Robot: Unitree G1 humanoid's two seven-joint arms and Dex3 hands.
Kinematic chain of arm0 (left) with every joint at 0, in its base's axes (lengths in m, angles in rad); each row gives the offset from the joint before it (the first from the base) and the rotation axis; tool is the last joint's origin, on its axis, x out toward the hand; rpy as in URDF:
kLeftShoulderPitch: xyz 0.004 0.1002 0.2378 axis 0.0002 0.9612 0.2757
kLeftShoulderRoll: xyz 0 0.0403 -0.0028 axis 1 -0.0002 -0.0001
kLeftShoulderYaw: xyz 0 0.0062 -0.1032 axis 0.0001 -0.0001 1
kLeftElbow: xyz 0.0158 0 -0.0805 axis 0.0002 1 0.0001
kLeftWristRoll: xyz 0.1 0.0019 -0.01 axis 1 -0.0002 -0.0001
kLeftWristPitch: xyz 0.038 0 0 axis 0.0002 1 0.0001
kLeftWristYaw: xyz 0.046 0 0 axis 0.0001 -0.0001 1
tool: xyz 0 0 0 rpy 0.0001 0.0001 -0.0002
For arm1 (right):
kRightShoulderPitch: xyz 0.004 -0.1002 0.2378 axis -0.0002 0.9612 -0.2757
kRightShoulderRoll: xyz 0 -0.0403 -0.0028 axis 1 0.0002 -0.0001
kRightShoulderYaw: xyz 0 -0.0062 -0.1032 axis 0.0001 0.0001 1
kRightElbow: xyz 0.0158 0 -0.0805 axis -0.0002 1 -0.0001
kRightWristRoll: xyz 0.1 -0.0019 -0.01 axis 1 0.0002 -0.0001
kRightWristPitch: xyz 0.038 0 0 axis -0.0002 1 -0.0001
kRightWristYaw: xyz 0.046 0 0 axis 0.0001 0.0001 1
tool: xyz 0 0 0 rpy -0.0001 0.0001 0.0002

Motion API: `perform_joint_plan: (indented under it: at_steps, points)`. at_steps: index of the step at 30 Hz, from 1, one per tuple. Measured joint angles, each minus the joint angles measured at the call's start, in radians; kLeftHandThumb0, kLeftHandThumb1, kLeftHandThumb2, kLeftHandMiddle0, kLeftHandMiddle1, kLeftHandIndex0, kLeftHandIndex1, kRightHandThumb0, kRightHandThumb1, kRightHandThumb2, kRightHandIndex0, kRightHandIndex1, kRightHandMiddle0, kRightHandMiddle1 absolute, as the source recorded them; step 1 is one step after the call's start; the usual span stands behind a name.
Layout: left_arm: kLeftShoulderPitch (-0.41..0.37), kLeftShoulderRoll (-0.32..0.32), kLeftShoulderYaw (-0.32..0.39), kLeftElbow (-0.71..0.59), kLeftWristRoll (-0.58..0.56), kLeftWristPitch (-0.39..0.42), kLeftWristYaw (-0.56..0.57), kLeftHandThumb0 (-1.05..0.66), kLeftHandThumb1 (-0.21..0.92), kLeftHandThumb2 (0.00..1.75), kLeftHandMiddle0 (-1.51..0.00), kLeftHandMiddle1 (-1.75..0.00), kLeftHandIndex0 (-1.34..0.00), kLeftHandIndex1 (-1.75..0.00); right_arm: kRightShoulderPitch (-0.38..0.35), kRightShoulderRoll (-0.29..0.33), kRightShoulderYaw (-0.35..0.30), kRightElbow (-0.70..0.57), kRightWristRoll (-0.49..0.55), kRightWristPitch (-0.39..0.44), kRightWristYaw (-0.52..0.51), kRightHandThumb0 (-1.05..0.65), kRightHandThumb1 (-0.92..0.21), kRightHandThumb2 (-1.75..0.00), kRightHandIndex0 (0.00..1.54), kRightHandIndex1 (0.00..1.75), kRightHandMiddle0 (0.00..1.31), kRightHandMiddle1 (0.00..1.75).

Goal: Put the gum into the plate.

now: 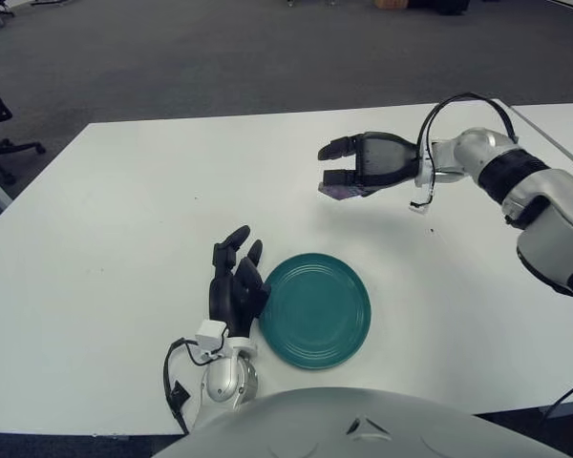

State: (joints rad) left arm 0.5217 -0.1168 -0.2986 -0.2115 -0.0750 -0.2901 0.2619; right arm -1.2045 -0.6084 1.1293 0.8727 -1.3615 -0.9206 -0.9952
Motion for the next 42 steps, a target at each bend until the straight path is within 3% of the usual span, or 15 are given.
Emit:
perform_joint_plan:
  at_steps: [4, 14, 23, 32, 37, 42]
  points:
    - [-0.007, -0.001, 0.003, 0.002, 0.002, 0.0, 0.0, -0.89, 0.92, 0.92, -0.48, -0.2, -0.08, -0.97, 0.001, -0.016, -0.017, -0.033, -0.001, -0.022, 0.001, -0.4, -0.61, -0.79, 0.53, 0.44, 0.53, 1.55]
    - [-0.008, -0.002, 0.002, -0.004, 0.004, 0.01, 0.002, -0.87, 0.92, 0.92, -0.49, -0.21, -0.08, -0.97, 0.001, -0.087, -0.106, -0.17, 0.034, -0.129, 0.084, -0.4, -0.63, -0.77, 0.51, 0.49, 0.51, 1.56]
    - [-0.014, -0.003, 0.005, 0.01, 0.004, 0.007, 0.004, -0.88, 0.92, 0.92, -0.44, -0.18, -0.07, -0.97, 0.001, -0.091, -0.16, -0.19, 0.037, -0.207, 0.112, -0.39, -0.67, -0.72, 0.49, 0.52, 0.49, 1.56]
    - [-0.037, -0.008, 0.011, 0.049, 0.004, -0.038, -0.018, -0.9, 0.92, 0.9, -0.48, -0.19, -0.09, -0.98, 0.01, -0.092, -0.22, -0.223, 0.049, -0.264, 0.108, -0.39, -0.69, -0.69, 0.47, 0.55, 0.48, 1.56]
    - [-0.037, -0.008, 0.011, 0.069, 0.003, -0.048, -0.021, -0.9, 0.92, 0.89, -0.49, -0.19, -0.09, -0.99, 0.059, -0.101, -0.281, -0.296, 0.091, -0.287, 0.126, -0.38, -0.71, -0.66, 0.47, 0.58, 0.47, 1.55]
    - [-0.037, -0.009, 0.014, 0.082, -0.001, -0.051, -0.022, -0.9, 0.92, 0.9, -0.49, -0.19, -0.08, -0.99, 0.133, -0.123, -0.358, -0.412, 0.186, -0.323, 0.223, -0.38, -0.73, -0.62, 0.48, 0.6, 0.47, 1.54]
